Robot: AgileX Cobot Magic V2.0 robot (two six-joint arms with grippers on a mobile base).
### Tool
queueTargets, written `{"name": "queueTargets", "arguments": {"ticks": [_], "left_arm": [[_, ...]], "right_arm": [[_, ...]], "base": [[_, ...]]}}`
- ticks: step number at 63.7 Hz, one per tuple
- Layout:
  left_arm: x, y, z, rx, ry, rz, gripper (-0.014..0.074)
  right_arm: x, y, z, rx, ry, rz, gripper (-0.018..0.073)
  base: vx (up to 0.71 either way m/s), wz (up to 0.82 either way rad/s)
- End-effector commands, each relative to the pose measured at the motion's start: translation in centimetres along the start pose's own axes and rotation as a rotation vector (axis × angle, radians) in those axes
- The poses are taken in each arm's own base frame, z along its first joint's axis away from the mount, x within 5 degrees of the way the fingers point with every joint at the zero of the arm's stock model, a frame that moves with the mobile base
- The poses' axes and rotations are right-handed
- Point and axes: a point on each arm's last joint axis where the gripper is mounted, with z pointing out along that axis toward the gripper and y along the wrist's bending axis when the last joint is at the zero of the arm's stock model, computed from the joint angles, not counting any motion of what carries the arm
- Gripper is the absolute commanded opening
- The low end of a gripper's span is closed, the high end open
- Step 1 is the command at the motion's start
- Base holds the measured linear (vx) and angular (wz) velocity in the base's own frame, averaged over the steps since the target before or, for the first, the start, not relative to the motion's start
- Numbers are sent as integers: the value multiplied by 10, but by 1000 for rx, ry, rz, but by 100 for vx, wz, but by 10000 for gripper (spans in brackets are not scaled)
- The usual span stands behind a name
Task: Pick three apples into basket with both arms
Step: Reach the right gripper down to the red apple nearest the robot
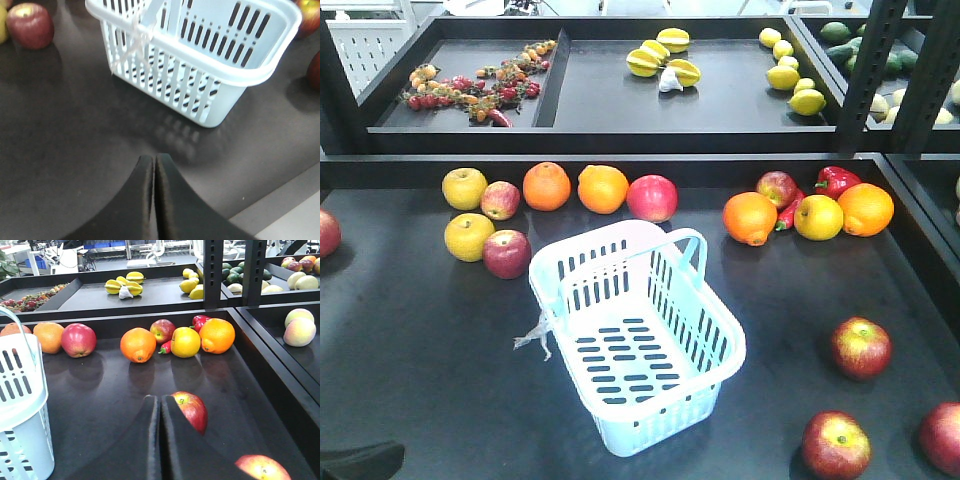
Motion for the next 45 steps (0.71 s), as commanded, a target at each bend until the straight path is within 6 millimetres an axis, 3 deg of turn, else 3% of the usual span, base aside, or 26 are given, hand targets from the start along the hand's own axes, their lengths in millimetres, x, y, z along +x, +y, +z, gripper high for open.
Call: {"name": "queueTargets", "arguments": {"ticks": [1,4,13,20,36,45], "left_arm": [[-13,-1,-2,3,-103,-23,-8],[-12,-1,-2,3,-100,-23,-8],[-12,-1,-2,3,-100,-23,-8],[-12,-1,-2,3,-100,-23,-8],[-12,-1,-2,3,-100,-23,-8],[-12,-1,-2,3,-100,-23,-8]], "right_arm": [[-3,0,0,-2,-79,-15,-4],[-5,1,0,-8,-98,9,-4],[-18,2,-2,-71,-237,399,-4],[-27,-1,-5,-100,-341,597,-4],[-42,-9,-12,-106,-530,785,-4],[-59,-1,-17,-140,-432,725,-4]], "base": [[0,0],[0,0],[0,0],[0,0],[0,0],[0,0]]}}
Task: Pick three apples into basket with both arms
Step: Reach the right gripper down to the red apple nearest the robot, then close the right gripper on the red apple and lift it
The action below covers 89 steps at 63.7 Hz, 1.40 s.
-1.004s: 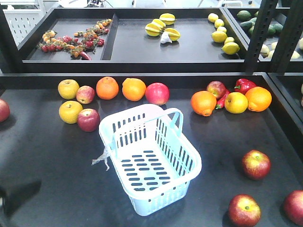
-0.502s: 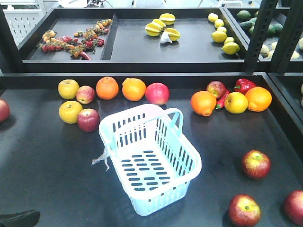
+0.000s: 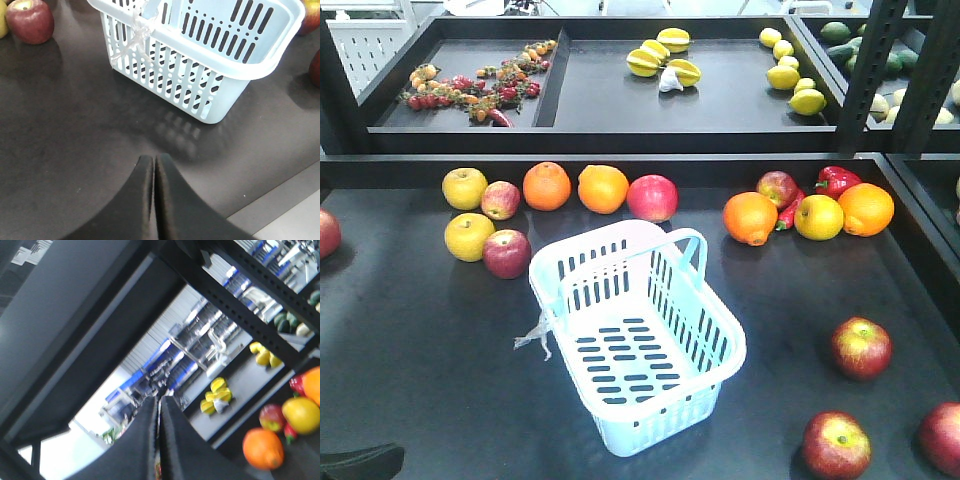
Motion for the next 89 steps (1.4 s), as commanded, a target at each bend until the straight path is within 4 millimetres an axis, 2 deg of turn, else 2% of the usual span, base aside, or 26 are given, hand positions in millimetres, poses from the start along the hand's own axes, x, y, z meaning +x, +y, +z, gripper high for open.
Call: {"name": "queueTargets", "arguments": {"ticks": [1,13,17,25,31,40,43,54,61,74,81,89], "left_arm": [[-15,-1,-3,4,-99,-21,-8],[-15,-1,-3,8,-100,-33,-8],[-15,-2,-3,13,-101,-49,-8],[-15,-2,-3,18,-103,-68,-8],[-15,-2,-3,19,-103,-70,-8],[-15,-2,-3,19,-103,-70,-8],[-15,-2,-3,19,-103,-70,-8],[-15,-2,-3,19,-103,-70,-8],[-15,-2,-3,19,-103,-70,-8],[-15,-2,-3,19,-103,-70,-8],[-15,-2,-3,19,-103,-70,-8],[-15,-2,-3,19,-103,-70,-8]], "right_arm": [[-14,22,1,-42,15,-87,-4],[-36,73,13,8,367,-473,0],[-41,83,22,35,489,-558,8],[-47,98,44,60,704,-713,102],[-40,95,63,101,865,-743,276],[-28,78,87,190,996,-783,654],[-24,72,93,214,1030,-799,732],[-12,63,110,233,1088,-764,712],[-5,62,122,237,1201,-733,679],[10,64,160,188,1367,-654,627],[28,51,178,194,1481,-612,620],[50,27,189,255,1590,-568,617]], "base": [[0,0],[0,0],[0,0],[0,0],[0,0],[0,0],[0,0],[0,0],[0,0],[0,0],[0,0],[0,0]]}}
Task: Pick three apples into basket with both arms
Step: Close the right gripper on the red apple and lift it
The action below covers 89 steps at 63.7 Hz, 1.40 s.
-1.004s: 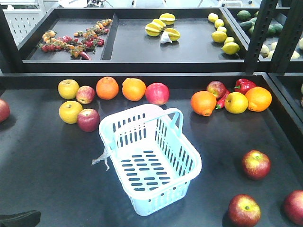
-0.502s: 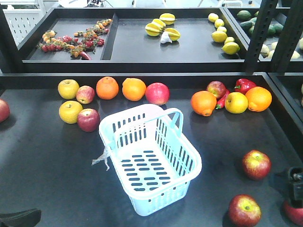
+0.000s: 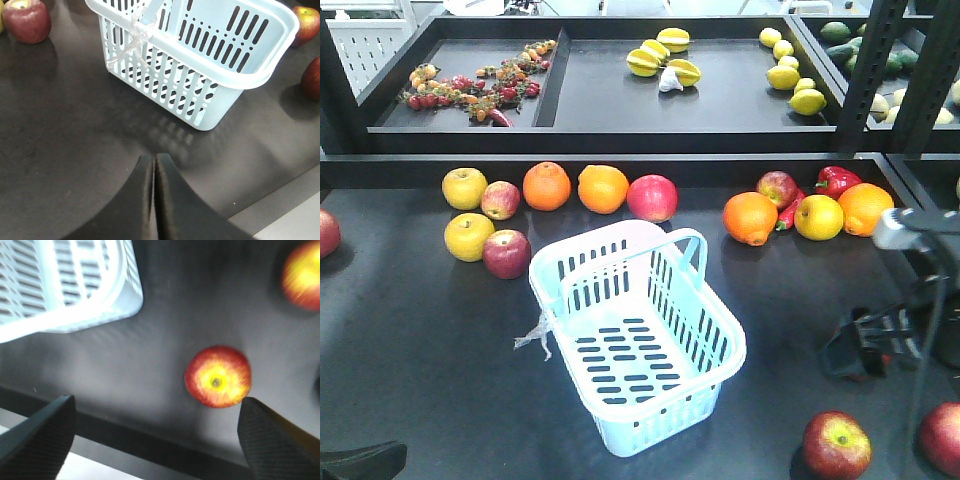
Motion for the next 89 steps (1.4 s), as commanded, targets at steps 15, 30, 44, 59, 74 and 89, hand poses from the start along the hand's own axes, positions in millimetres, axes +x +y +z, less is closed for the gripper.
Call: {"name": "queueTargets", "arguments": {"ticks": [15,30,44,59,74,89], "left_arm": [[-14,-2,-2,6,-87,-22,-8],[-14,-2,-2,6,-87,-22,-8],[-14,-2,-2,6,-87,-22,-8],[-14,-2,-2,6,-87,-22,-8],[-14,-2,-2,6,-87,-22,-8],[-14,-2,-2,6,-87,-22,-8]], "right_arm": [[-16,-25,57,14,183,83,610],[-17,-38,87,44,244,126,606],[-18,-46,101,78,259,159,602],[-17,-52,116,91,278,173,599],[-15,-59,133,112,314,189,596],[-12,-64,147,114,342,200,594]], "base": [[0,0],[0,0],[0,0],[0,0],[0,0],[0,0]]}}
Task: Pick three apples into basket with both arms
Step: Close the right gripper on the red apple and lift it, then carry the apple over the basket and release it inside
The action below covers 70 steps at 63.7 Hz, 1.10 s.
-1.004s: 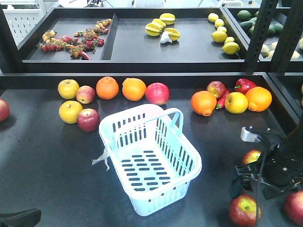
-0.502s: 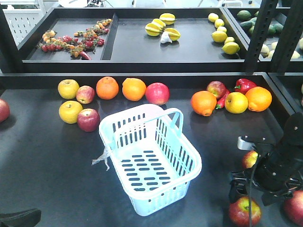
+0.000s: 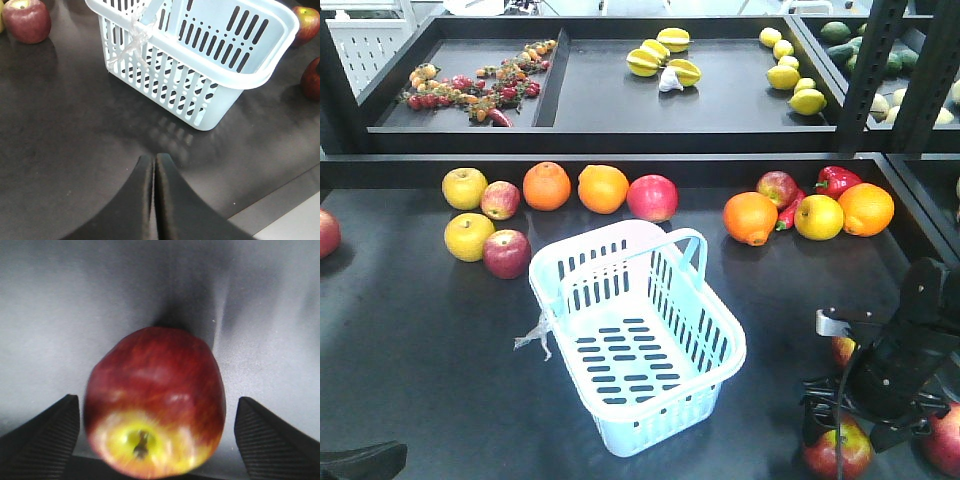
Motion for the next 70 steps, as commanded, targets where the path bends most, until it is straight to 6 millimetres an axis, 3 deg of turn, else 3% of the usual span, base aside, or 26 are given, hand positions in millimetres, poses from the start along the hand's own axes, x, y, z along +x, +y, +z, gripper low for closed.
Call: {"name": "queueTargets", "arguments": {"ticks": [1,10,17,37,49,70], "left_arm": [[-14,-2,-2,6,-87,-22,-8],[-14,-2,-2,6,-87,-22,-8],[-14,-2,-2,6,-87,-22,-8],[-14,-2,-2,6,-87,-22,-8],[-14,-2,-2,6,-87,-22,-8],[-14,-2,-2,6,-87,-22,-8]], "right_arm": [[-6,0,-10,2,-51,-5,594],[-7,0,-9,2,-50,-3,575],[-7,0,-9,0,-49,-1,507],[-4,3,-21,-2,-73,-42,144],[3,9,-58,0,-188,-92,-13],[24,46,-167,-162,-551,-184,-5]], "base": [[0,0],[0,0],[0,0],[0,0],[0,0],[0,0]]}}
